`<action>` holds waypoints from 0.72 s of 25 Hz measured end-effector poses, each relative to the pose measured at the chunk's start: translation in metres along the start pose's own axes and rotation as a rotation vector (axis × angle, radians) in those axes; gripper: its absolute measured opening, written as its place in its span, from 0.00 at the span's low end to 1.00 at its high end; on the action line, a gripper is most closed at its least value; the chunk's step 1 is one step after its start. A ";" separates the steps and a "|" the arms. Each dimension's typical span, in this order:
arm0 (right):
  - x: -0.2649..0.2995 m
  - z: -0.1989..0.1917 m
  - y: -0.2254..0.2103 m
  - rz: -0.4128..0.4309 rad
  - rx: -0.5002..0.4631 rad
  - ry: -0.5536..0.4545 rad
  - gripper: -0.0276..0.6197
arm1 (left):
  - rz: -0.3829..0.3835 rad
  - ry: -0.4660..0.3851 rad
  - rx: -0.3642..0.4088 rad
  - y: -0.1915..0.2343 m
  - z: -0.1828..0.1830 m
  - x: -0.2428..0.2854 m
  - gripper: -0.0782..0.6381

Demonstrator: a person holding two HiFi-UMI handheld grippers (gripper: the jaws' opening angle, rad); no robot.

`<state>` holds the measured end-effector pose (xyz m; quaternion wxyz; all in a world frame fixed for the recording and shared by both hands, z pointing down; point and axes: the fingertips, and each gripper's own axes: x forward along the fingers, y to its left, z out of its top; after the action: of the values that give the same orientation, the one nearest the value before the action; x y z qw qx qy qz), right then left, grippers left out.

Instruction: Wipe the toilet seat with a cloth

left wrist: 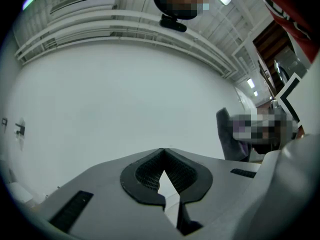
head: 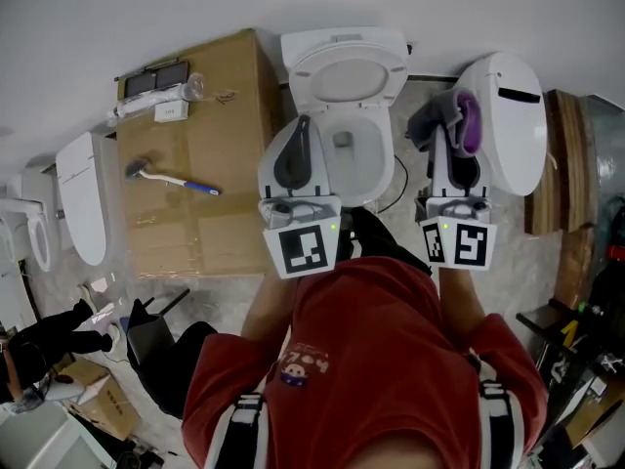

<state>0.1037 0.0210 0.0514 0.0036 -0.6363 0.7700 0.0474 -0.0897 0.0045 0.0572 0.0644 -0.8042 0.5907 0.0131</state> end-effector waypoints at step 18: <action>0.076 -0.232 -0.039 0.079 0.046 0.208 0.14 | 0.007 0.077 -0.043 -0.030 -0.179 0.075 0.13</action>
<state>0.1398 -0.0787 0.2742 -0.0635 -0.6069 0.7914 -0.0363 -0.0484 -0.0790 0.2305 0.0242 -0.8032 0.5951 -0.0052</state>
